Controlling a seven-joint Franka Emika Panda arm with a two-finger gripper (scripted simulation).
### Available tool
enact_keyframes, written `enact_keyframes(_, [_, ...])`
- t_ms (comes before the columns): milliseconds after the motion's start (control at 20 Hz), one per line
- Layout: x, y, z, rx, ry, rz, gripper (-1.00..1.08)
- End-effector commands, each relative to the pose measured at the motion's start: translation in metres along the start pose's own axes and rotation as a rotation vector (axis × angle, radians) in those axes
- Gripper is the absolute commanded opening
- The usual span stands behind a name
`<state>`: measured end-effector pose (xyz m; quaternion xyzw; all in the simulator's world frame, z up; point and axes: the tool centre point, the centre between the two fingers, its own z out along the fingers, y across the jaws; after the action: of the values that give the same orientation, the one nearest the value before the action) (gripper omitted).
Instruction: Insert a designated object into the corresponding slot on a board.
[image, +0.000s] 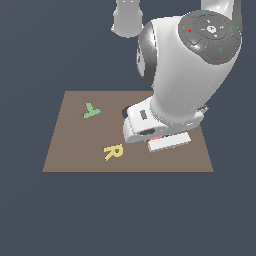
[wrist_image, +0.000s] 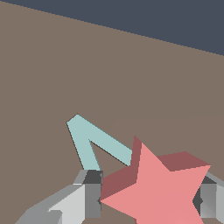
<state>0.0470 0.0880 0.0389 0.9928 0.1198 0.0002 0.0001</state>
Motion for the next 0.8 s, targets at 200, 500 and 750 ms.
enact_keyframes(200, [-0.036, -0.038, -0.001, 0.000, 0.000, -0.264, -1.00])
enact_keyframes(500, [-0.063, -0.055, -0.001, 0.000, 0.000, -0.426, -1.00])
enact_keyframes(750, [-0.078, -0.062, -0.002, 0.000, -0.001, -0.511, -1.00])
